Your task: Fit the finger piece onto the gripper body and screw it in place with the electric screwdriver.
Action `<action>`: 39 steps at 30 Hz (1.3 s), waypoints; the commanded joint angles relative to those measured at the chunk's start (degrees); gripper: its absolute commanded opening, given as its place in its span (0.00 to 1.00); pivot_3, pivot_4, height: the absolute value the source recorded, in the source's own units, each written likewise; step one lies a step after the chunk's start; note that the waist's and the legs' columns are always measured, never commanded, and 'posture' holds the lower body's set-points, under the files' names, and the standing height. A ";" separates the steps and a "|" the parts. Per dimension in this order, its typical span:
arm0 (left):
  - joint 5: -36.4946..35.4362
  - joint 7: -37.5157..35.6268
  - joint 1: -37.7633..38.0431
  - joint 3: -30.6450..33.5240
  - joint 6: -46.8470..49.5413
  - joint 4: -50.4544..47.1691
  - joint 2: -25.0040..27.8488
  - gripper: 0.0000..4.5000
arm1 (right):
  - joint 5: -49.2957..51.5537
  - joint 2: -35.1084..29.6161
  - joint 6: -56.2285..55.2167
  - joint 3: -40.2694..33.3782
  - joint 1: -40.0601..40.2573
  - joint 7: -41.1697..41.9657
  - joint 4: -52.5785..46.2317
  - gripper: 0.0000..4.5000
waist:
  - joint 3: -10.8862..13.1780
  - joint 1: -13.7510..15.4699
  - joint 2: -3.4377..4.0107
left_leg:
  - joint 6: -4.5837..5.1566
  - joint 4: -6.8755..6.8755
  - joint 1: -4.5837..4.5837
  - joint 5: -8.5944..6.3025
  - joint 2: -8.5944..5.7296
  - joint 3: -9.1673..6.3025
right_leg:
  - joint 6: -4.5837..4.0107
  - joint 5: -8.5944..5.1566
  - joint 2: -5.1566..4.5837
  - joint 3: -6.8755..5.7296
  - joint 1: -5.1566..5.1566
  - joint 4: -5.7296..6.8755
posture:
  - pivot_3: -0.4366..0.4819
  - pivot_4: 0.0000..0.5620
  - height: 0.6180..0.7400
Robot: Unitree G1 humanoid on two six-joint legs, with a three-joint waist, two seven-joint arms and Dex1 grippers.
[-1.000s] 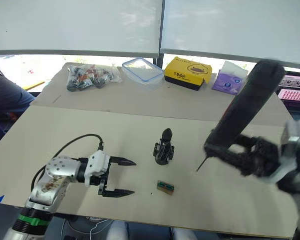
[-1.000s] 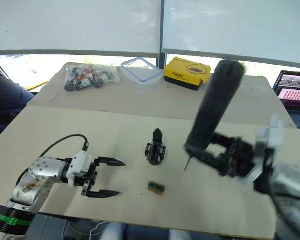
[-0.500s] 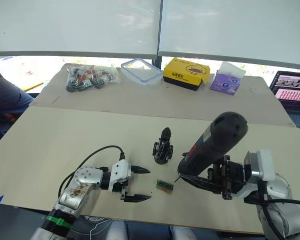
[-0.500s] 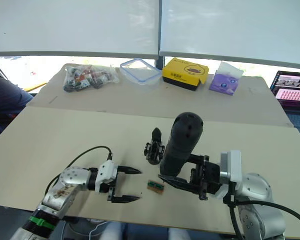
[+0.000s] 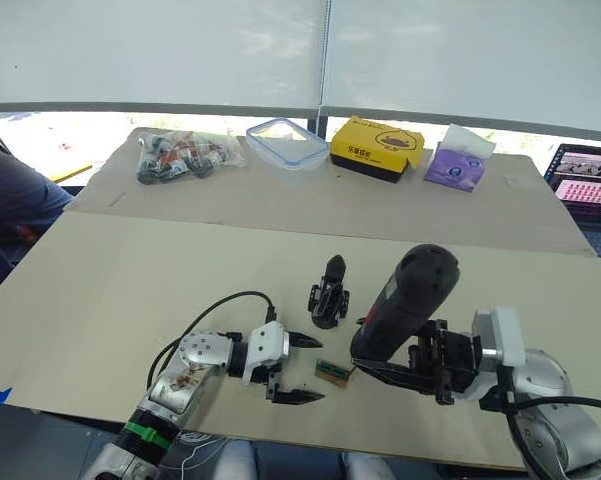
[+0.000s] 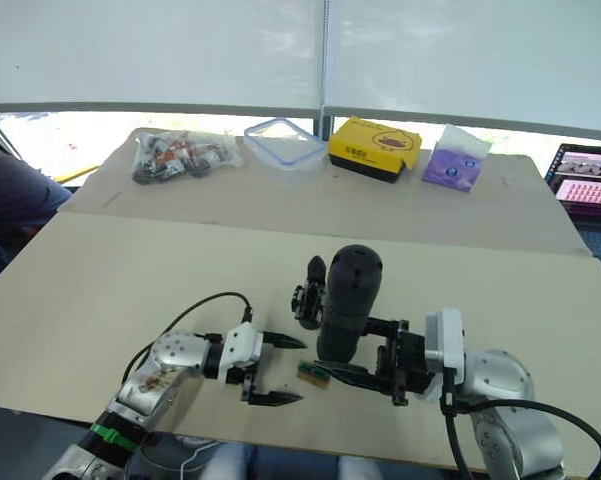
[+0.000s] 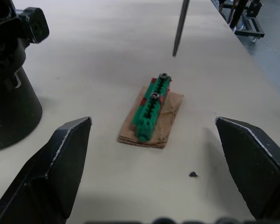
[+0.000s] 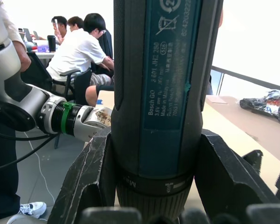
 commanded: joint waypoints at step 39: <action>1.44 0.39 2.77 -3.59 -3.05 3.92 -0.75 1.00 | 3.04 -5.54 0.93 2.95 -3.13 -5.31 -2.53 0.43 | -0.21 0.26 0.27 | 0.00 -0.01 0.11 -0.01 -0.01 0.01 | 0.02 -0.03 -0.02 0.00 0.12 -0.08 | 0.48 0.27 1.00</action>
